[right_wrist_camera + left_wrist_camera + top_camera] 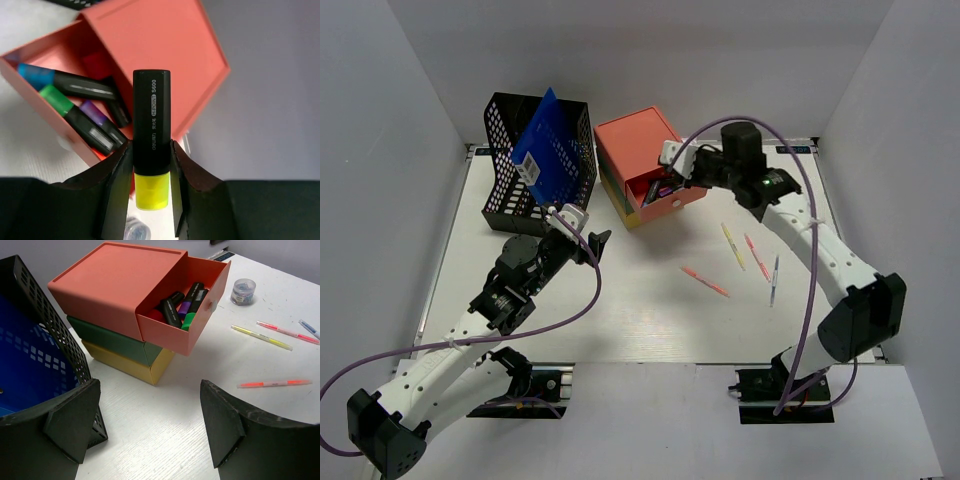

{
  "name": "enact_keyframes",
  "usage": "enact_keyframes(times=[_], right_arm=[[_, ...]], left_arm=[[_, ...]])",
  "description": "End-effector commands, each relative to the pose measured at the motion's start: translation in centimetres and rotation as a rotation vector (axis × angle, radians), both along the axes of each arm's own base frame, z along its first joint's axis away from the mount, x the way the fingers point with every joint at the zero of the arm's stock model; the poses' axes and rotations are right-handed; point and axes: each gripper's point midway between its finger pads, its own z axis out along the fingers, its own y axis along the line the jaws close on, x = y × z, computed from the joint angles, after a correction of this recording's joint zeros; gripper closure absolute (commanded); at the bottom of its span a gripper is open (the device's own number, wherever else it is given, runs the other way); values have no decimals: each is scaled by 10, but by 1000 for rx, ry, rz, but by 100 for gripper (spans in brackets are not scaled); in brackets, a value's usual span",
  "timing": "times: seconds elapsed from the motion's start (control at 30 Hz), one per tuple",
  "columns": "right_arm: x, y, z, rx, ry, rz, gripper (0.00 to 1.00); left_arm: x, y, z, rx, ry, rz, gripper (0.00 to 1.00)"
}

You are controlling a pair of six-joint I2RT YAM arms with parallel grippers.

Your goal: Organize the desk

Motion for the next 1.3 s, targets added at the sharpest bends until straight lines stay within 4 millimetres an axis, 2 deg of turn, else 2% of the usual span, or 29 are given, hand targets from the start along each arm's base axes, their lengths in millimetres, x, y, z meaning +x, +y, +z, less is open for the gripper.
enact_keyframes(times=[0.0,0.33,0.47,0.6,0.7,0.77,0.8,0.83,0.87,0.93,0.97,1.0,1.03,1.1,1.13,1.17,1.2,1.23,1.27], right_arm=[[1,13,-11,-113,-72,73,86],[3,37,-38,-210,-87,110,63],[0,43,-46,-215,-70,118,44],[0,44,-43,-192,-66,98,44],[1,42,-28,-126,-71,55,48],[4,38,-5,-43,-91,-2,58],[6,31,4,30,-59,-85,65],[6,21,14,89,-56,-144,85],[12,10,31,171,-84,-233,100],[8,-20,38,355,-18,-404,100],[2,-23,32,387,39,-412,100],[-5,-28,27,419,99,-423,100],[-12,-36,24,485,181,-456,100],[-29,-45,-8,493,351,-464,100],[-41,-47,-9,542,412,-463,100],[-51,-53,-35,541,499,-455,100],[-60,-55,-35,574,509,-434,100],[-68,-54,-42,592,544,-411,100],[-78,-60,-67,605,629,-412,100]], left_arm=[[-1,0,7,-13,-21,2,10],[-1,-1,6,-7,-18,-3,10],[-1,0,7,-9,-21,-1,10],[-1,-1,5,-6,-17,-4,9],[-1,-3,4,-6,-14,-14,11],[-2,-4,3,-3,-11,-21,22],[-5,-9,3,-9,-7,-55,30],[-7,-15,2,-6,1,-88,41],[-10,-18,3,-10,0,-111,65],[-9,-29,-4,-14,37,-152,84],[-10,-36,-6,-36,64,-179,94],[-10,-40,-9,-39,83,-193,96],[-10,-46,-12,-37,106,-218,97],[-12,-69,-12,-49,181,-317,96],[-14,-78,-18,-31,224,-354,96],[-11,-93,-18,-17,260,-411,96],[-13,-98,-28,-23,351,-423,96],[-16,-105,-29,-17,376,-449,95],[-11,-113,-27,-18,397,-466,95]])
